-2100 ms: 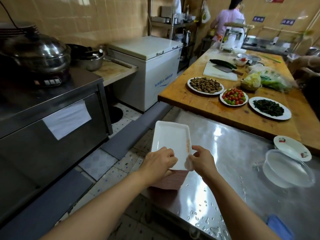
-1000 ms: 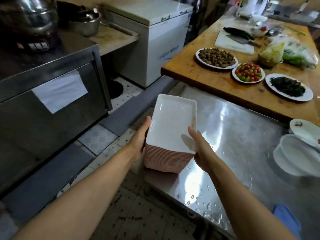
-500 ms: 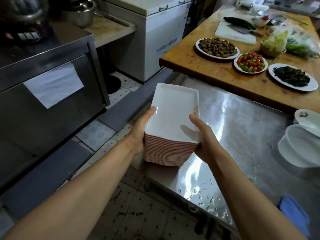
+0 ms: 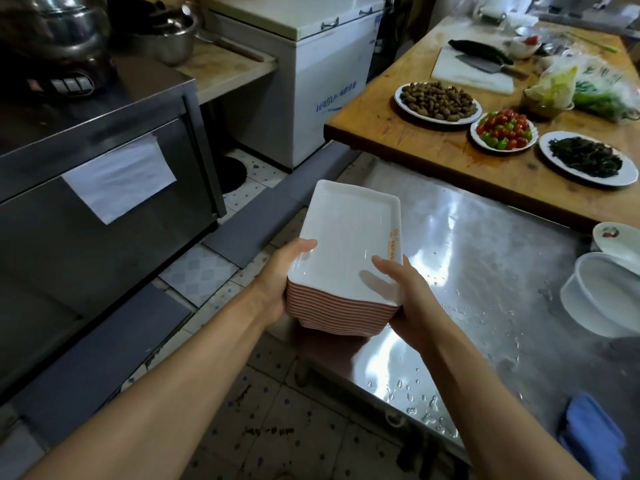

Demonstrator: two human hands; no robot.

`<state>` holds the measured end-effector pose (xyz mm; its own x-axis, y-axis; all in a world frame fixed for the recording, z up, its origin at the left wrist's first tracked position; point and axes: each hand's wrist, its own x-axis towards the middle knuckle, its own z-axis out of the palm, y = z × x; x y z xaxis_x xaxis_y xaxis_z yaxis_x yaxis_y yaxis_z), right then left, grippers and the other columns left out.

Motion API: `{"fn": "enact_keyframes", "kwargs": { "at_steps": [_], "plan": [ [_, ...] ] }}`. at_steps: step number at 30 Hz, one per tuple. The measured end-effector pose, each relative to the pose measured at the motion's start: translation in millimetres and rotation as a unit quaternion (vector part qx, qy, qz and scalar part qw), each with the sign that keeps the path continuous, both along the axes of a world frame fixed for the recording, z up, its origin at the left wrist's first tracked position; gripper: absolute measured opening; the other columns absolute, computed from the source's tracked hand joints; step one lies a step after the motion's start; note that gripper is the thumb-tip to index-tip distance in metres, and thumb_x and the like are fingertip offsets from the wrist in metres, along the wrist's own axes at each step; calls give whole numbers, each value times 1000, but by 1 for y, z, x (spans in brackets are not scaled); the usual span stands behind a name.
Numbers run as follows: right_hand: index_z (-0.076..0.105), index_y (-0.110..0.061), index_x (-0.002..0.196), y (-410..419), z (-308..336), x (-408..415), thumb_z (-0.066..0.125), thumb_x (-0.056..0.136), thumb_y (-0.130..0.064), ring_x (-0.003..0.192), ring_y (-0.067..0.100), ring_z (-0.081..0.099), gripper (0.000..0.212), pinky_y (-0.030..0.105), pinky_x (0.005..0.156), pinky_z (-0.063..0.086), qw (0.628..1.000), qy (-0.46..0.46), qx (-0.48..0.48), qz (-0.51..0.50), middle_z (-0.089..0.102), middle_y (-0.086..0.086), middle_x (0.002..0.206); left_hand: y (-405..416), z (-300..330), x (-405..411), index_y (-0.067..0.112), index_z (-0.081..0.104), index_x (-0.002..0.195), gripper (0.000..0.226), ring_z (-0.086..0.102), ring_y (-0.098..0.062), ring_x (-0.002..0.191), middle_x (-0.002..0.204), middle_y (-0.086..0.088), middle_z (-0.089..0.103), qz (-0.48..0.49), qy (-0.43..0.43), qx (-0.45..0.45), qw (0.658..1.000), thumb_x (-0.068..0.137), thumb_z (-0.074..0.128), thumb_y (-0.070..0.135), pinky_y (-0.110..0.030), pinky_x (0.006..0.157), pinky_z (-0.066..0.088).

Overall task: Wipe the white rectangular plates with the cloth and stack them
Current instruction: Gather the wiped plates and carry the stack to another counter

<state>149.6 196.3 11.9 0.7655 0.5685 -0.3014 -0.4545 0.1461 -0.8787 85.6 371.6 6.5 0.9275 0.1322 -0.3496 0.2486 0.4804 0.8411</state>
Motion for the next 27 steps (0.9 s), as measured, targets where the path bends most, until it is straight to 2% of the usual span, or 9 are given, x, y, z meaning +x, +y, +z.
{"fn": "enact_keyframes", "kwargs": {
  "at_steps": [5, 7, 10, 14, 18, 23, 27],
  "plan": [
    [41, -16, 133, -1, -2, -3, 60, 80, -18, 109, 30, 62, 56, 45, 93, 50, 1000, 24, -2, -3, 62, 11, 123, 3, 4, -3, 14, 67, 97, 23, 71, -15, 74, 85, -3, 75, -4, 31, 10, 999, 91, 48, 24, -23, 59, 55],
    [39, -19, 134, -1, -2, -1, 55, 87, -14, 107, 30, 63, 50, 43, 88, 52, 999, 42, -12, -6, 62, 11, 124, 4, 7, -4, 11, 63, 109, 26, 70, -19, 79, 93, -6, 73, 0, 44, 24, 999, 90, 49, 23, -26, 62, 55],
    [40, -21, 133, -1, -5, 2, 51, 88, -11, 102, 26, 65, 47, 38, 81, 54, 998, 54, -14, -4, 62, 9, 122, 4, 8, -2, 8, 54, 123, 36, 66, -22, 87, 105, -11, 68, 10, 53, 36, 998, 89, 51, 18, -28, 64, 54],
    [41, -16, 132, 0, -7, 5, 57, 78, -10, 93, 20, 65, 58, 29, 70, 53, 999, 33, -13, 1, 63, 7, 113, 2, 7, 1, 16, 53, 122, 36, 67, -17, 81, 96, -4, 69, 12, 35, 41, 998, 88, 47, 11, -24, 59, 53],
    [41, -15, 130, 3, -5, 6, 56, 62, -8, 93, 23, 65, 70, 30, 67, 53, 1000, 10, -16, 16, 64, 10, 111, 2, 9, 1, 18, 53, 123, 39, 68, -17, 77, 93, -3, 70, 33, 25, 43, 998, 87, 45, 7, -25, 59, 55],
    [46, -18, 122, 8, 20, 15, 50, 59, -4, 73, 10, 69, 65, 23, 58, 52, 998, -48, -16, 36, 67, 5, 93, 5, 34, 0, 22, 53, 122, 39, 71, -11, 72, 84, 4, 74, 56, -20, 54, 997, 87, 45, 6, -22, 56, 54],
    [42, -31, 131, 15, 55, 25, 48, 56, -3, 96, 23, 67, 80, 27, 64, 54, 991, -106, -26, 71, 67, 4, 109, 4, 62, -4, 23, 53, 122, 39, 71, -12, 72, 85, 4, 75, 84, -57, 49, 994, 88, 44, 7, -21, 55, 54]
  ]
}}
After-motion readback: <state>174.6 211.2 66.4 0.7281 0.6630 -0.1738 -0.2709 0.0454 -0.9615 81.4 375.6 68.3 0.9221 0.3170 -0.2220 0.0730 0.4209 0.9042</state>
